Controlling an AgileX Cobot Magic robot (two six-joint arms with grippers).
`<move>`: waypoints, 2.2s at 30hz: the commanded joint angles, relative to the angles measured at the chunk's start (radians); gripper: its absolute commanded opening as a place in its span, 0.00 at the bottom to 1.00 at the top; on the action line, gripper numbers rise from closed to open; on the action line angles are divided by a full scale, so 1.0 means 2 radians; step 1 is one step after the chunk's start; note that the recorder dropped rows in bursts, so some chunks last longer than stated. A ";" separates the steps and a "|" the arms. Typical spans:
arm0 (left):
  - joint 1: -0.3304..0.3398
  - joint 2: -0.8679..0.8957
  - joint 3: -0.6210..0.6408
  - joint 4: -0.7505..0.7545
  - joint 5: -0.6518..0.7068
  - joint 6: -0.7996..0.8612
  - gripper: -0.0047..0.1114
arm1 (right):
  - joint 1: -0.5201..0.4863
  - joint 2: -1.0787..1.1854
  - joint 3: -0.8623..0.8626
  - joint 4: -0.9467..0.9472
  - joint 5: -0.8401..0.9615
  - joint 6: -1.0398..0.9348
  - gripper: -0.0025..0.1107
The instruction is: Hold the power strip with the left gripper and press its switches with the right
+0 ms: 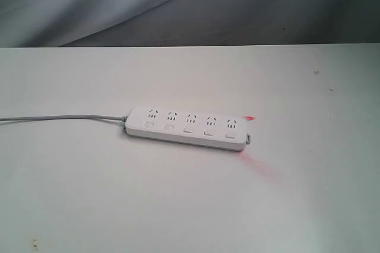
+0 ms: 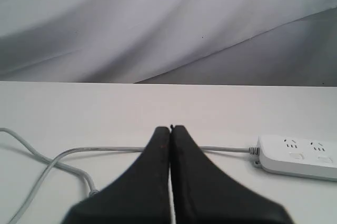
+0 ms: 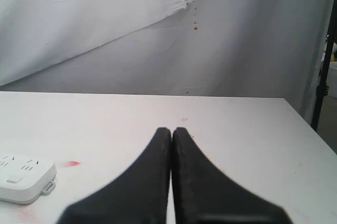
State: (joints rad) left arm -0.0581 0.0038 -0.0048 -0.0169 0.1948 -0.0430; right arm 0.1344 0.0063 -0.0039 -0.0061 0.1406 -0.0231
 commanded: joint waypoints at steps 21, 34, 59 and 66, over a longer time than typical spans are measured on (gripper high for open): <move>-0.002 -0.002 0.002 0.180 -0.097 -0.019 0.04 | -0.003 -0.003 0.002 0.000 -0.002 0.000 0.02; -0.002 -0.002 0.002 0.173 -0.217 -0.047 0.04 | -0.003 -0.003 0.002 0.207 -0.075 0.001 0.02; -0.183 0.216 -0.176 0.138 0.033 -0.403 0.04 | 0.055 0.045 -0.158 0.354 0.159 -0.065 0.02; -0.248 0.302 -0.212 0.138 0.046 -0.346 0.04 | 0.073 0.156 -0.204 0.402 0.202 -0.178 0.02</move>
State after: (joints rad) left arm -0.5207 0.5506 -0.3936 0.2669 0.2672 -0.7754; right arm 0.2730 0.2369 -0.3705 0.7700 0.4926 -0.3133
